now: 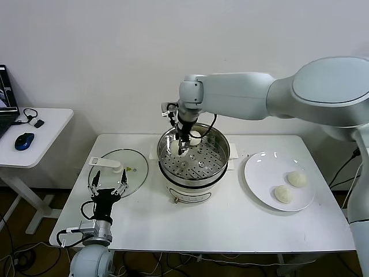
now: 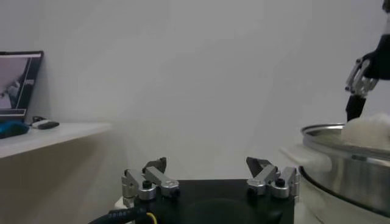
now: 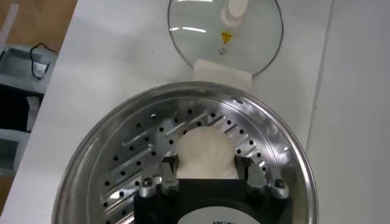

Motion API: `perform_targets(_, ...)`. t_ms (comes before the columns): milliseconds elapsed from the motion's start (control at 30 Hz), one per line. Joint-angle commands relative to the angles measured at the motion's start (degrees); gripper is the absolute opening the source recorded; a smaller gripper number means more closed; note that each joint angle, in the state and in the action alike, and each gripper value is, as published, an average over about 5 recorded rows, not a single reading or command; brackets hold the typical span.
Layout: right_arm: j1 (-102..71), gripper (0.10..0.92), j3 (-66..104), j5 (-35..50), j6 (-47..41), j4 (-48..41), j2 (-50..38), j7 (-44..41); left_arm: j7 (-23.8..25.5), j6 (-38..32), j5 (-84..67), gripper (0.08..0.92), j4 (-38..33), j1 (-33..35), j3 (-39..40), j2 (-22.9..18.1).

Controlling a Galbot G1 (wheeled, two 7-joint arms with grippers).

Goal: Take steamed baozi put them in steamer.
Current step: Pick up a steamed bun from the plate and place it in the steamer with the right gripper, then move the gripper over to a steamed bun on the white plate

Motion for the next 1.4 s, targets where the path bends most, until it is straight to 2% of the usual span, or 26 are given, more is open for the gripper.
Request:
perform_targets(33,-5.60,0.628,1.25,-1.73,-0.02,-5.39,2.31,0.18,-0.03,-0.07,-0.17,0.823,0.41,-0.34,-0.14,0.11)
perform_targets(467,-7.92,0.630,3.28,-3.80,0.42,-9.21,3.67,0.24,-0.04,-0.20,-0.42,0.823,0.85,-0.80,-0.21,0.10)
perform_targets(567,-7.43,0.665,3.60,-3.51,1.04,-8.82,3.36,-0.49,-0.04,-0.19,-0.49,0.823,0.86,-0.82,-0.28,0.21)
perform_targets(700,-5.74,0.768,3.91,-1.81,1.94,-7.22,2.35,-1.81,-0.05,-0.03,-0.13,0.823,0.72,-0.84,-0.34,0.23)
perform_targets(800,-2.35,0.813,2.70,-0.49,2.16,-4.44,0.76,-2.74,0.02,0.13,0.08,0.823,0.38,-0.68,-0.33,0.27)
perform_targets(1133,14.00,0.823,-6.34,1.40,4.70,10.02,-10.60,-7.40,0.51,1.11,0.84,0.823,-1.53,-0.37,-0.22,-0.28)
perform_targets(1400,19.24,0.823,-11.84,-6.19,11.02,14.84,-25.37,-11.27,0.73,1.33,2.15,0.823,-2.54,0.16,-0.21,-1.40)
